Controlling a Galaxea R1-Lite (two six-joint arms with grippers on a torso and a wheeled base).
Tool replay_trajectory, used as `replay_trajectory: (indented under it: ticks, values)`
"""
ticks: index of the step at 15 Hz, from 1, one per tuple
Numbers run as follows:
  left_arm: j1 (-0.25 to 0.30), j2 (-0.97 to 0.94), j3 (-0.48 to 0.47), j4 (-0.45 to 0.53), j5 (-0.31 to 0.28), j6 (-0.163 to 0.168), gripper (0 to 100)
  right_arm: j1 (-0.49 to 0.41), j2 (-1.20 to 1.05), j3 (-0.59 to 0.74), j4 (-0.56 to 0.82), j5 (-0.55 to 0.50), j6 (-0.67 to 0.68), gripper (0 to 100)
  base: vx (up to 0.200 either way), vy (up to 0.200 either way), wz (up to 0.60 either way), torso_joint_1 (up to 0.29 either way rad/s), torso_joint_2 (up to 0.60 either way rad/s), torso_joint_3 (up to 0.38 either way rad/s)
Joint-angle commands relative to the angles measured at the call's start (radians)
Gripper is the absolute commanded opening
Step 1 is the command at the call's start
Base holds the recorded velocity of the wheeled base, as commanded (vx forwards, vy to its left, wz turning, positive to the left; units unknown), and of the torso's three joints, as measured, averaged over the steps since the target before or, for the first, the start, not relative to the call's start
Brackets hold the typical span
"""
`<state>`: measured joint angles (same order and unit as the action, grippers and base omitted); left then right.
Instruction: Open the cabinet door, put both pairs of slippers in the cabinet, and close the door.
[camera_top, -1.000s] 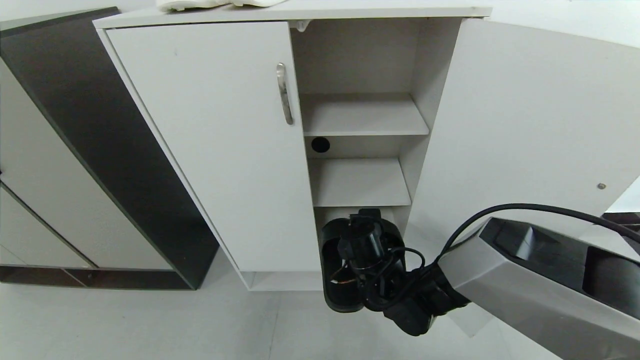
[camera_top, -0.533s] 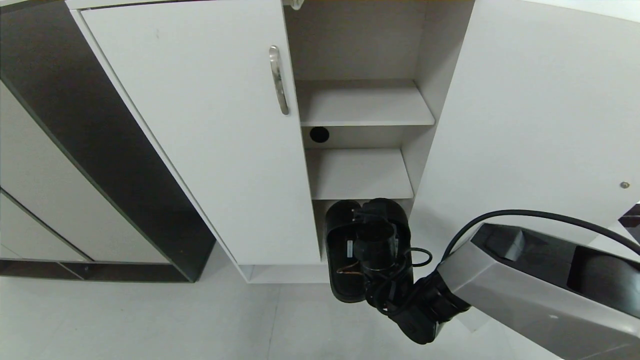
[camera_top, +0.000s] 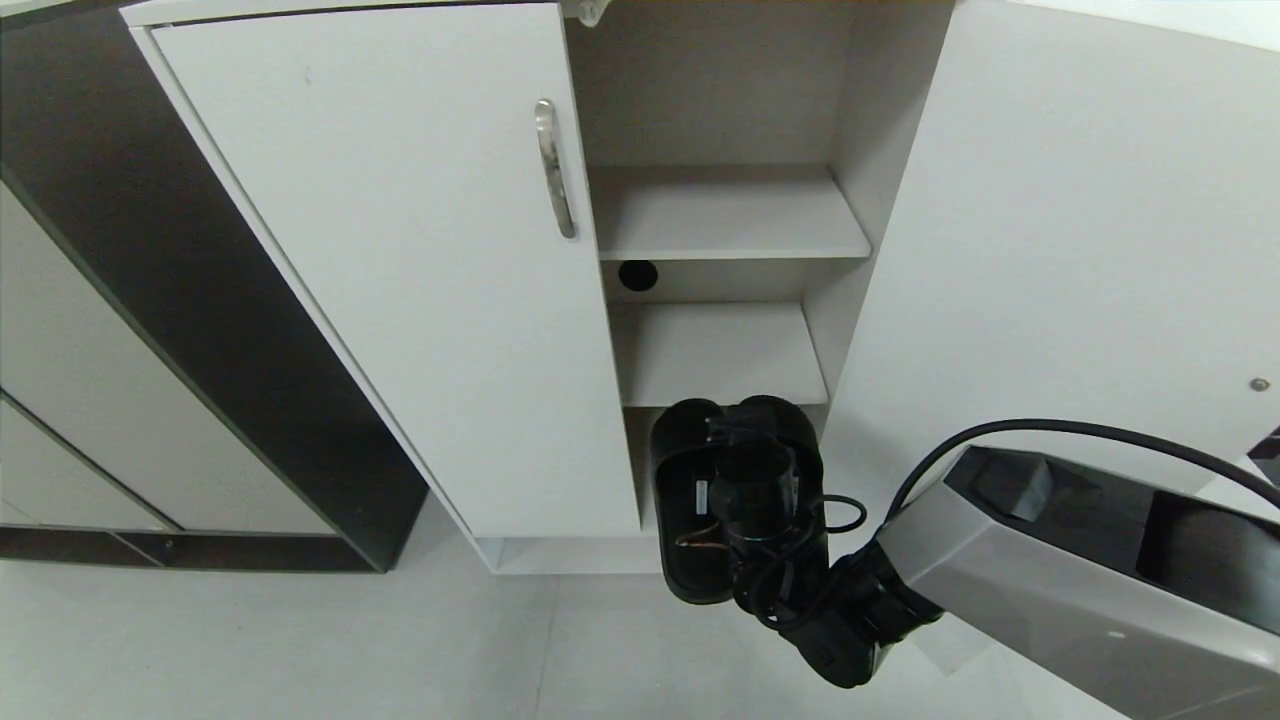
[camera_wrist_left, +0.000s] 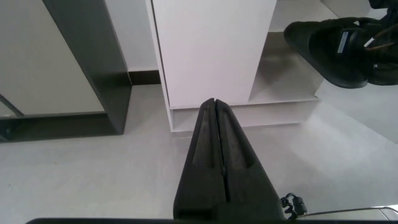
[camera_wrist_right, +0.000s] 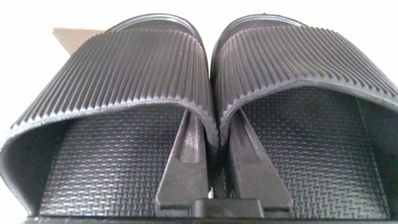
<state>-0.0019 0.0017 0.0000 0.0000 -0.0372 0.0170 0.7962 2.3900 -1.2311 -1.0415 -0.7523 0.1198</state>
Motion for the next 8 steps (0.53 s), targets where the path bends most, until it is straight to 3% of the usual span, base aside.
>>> replay_trajectory:
  ticks: [1, 8]
  values:
    - [0.000, 0.001, 0.000, 0.000, 0.000, 0.000, 0, 0.000, -0.002, -0.001, 0.000, 0.001, 0.000, 0, 0.200, 0.000, 0.00, 0.007, 0.00, 0.002]
    - [0.000, 0.001, 0.000, 0.000, 0.000, -0.002, 0, 0.000, 0.024, -0.004, -0.002, 0.001, 0.000, 0, 0.200, 0.000, 0.00, 0.003, 0.01, 0.002]
